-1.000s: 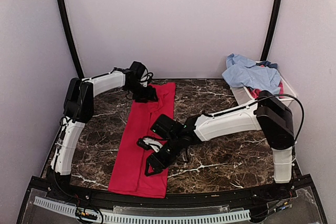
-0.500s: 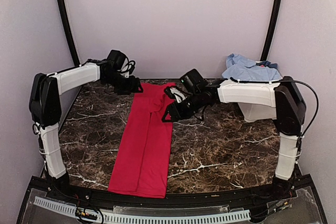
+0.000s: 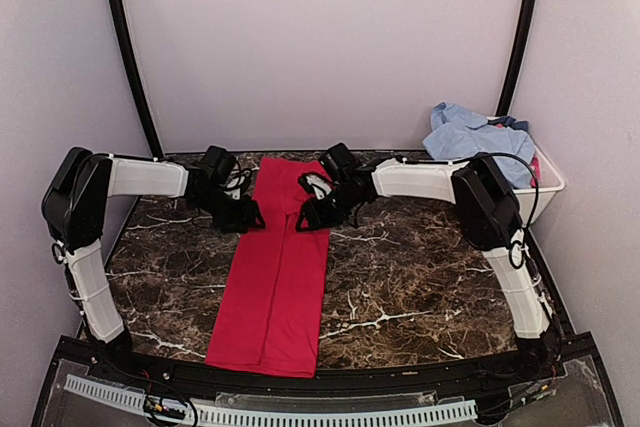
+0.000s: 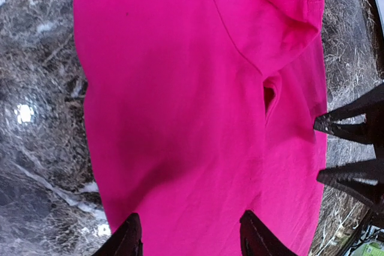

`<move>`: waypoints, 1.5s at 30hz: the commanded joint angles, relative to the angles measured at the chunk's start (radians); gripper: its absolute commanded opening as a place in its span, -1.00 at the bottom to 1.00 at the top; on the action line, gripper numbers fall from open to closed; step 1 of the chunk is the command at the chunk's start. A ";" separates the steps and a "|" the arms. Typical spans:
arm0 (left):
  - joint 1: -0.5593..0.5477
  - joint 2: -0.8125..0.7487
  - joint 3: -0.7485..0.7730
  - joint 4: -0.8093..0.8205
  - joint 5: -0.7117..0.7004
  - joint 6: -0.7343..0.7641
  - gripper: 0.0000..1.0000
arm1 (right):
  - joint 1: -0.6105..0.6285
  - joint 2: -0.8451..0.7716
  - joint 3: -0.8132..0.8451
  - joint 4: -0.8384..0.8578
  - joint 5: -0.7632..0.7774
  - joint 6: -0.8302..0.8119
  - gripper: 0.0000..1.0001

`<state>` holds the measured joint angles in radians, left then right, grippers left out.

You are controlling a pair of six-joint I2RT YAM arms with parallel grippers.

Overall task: Fold and stack the mixed laundry pile
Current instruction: Smooth out the rectangle-folded T-shirt at the center of the board.

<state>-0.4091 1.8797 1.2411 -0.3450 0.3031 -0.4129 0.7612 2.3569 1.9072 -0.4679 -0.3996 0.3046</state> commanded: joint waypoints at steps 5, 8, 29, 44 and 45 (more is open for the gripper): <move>-0.022 0.046 -0.012 0.115 0.057 -0.076 -0.02 | -0.105 0.054 0.014 0.006 -0.021 0.002 -0.03; -0.023 0.122 0.031 0.115 0.063 -0.085 -0.05 | -0.131 0.081 0.049 -0.007 -0.030 -0.002 -0.03; -0.023 0.322 0.339 0.019 0.064 -0.145 0.06 | -0.277 0.256 0.433 -0.160 -0.098 -0.035 -0.02; -0.029 -0.436 -0.275 -0.175 -0.071 -0.135 0.23 | 0.035 -0.501 -0.467 0.030 -0.069 -0.031 0.06; -0.038 -0.491 -0.305 -0.182 -0.066 -0.147 0.21 | 0.071 -0.528 -0.526 0.050 -0.066 -0.004 0.06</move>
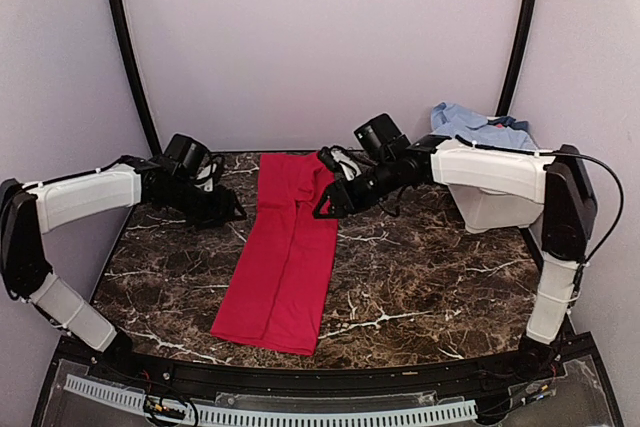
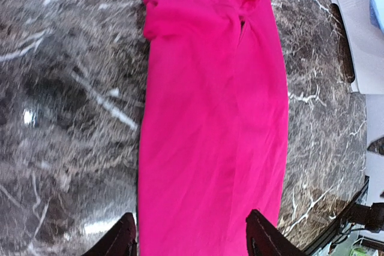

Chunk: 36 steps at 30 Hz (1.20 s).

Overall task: Fold and stack the mixed laundry pile
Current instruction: Smooth out the rectangle-folded T-shirt at the center of the board.

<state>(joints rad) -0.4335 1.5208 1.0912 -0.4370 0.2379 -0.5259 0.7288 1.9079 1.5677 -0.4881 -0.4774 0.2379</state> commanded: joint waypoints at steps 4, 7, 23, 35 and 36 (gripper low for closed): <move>-0.072 -0.245 -0.270 -0.120 -0.010 -0.073 0.14 | 0.240 -0.128 -0.312 0.120 0.047 0.122 0.02; -0.114 -0.264 -0.310 -0.114 0.008 -0.097 0.05 | 0.299 -0.094 -0.300 0.135 0.055 0.141 0.01; -0.185 -0.350 -0.427 -0.084 0.023 -0.203 0.00 | 0.372 0.198 -0.240 0.198 -0.005 0.146 -0.14; -0.279 -0.415 -0.472 -0.123 0.037 -0.247 0.01 | 0.379 0.022 -0.517 0.183 0.015 0.179 -0.12; -0.291 -0.425 -0.477 -0.117 0.040 -0.250 0.01 | 0.383 0.006 -0.513 0.184 0.012 0.184 -0.11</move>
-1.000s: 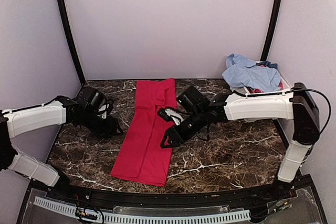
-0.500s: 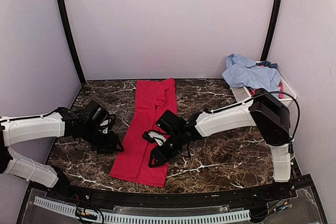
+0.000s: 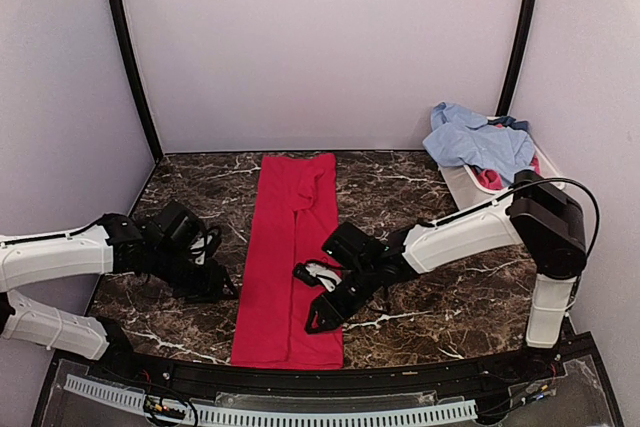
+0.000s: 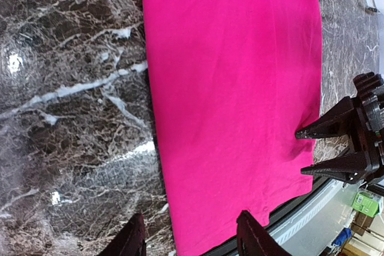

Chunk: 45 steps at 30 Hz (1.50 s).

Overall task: Fold and stack the mixed laundry pile
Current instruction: Smooth out the rectangle-folded T-shirt at the center of the board, then pick up the rectangle-folded T-shirt from the center of the board.

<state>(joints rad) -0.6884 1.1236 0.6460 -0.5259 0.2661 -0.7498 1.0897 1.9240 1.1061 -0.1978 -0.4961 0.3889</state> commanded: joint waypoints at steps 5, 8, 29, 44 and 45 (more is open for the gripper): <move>-0.088 -0.099 -0.091 -0.009 0.061 -0.093 0.00 | 0.081 -0.138 0.031 -0.178 0.074 0.057 -0.03; -0.159 -0.159 -0.121 -0.045 0.058 -0.136 -0.03 | 0.081 -0.237 -0.029 -0.185 0.078 0.129 -0.01; -0.398 -0.022 -0.244 0.170 0.077 -0.371 -0.24 | 0.147 -0.237 -0.283 0.013 0.050 0.384 -0.15; -0.399 -0.018 -0.257 0.213 0.072 -0.384 -0.78 | 0.154 -0.206 -0.286 0.062 0.044 0.401 -0.52; -0.399 -0.022 -0.258 0.212 0.073 -0.386 -0.89 | 0.154 -0.207 -0.283 0.061 0.044 0.400 -0.62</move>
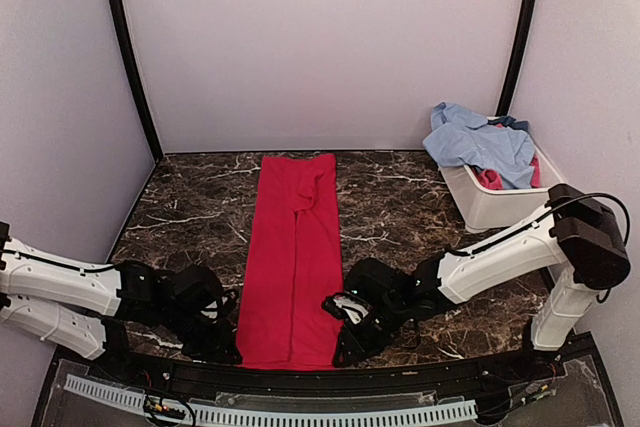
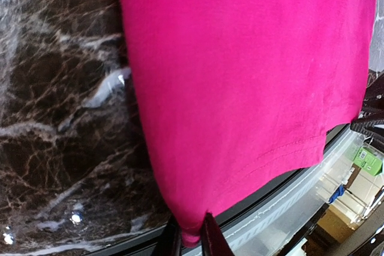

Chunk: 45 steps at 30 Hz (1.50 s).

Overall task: Fold and stack the mixed laundry pile
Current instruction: Pick up the rectangle-folded T-shirt from the center of the board, then fold the rectangle-folded T-shirt at the center of the board.

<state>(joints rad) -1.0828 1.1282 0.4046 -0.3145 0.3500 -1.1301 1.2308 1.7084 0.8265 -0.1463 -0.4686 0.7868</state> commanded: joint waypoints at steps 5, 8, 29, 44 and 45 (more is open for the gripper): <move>-0.006 -0.052 -0.010 -0.011 0.005 0.002 -1.00 | 0.033 -0.011 0.011 0.010 0.008 -0.010 -1.00; -0.005 -0.110 0.014 -0.050 -0.013 0.014 -1.00 | 0.038 -0.054 0.017 -0.019 0.031 -0.012 -1.00; 0.382 0.140 0.345 0.006 -0.064 0.373 -1.00 | -0.297 -0.074 0.218 -0.119 0.101 -0.284 -1.00; 0.608 0.592 0.735 0.123 -0.122 0.540 -1.00 | -0.574 0.278 0.598 -0.135 0.045 -0.475 -1.00; 0.615 0.605 0.744 0.123 -0.115 0.543 -1.00 | -0.585 0.299 0.619 -0.137 0.038 -0.481 -1.00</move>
<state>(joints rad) -0.5041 1.6878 1.0832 -0.2256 0.2409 -0.6350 0.6865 1.9476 1.3628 -0.2913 -0.4019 0.3611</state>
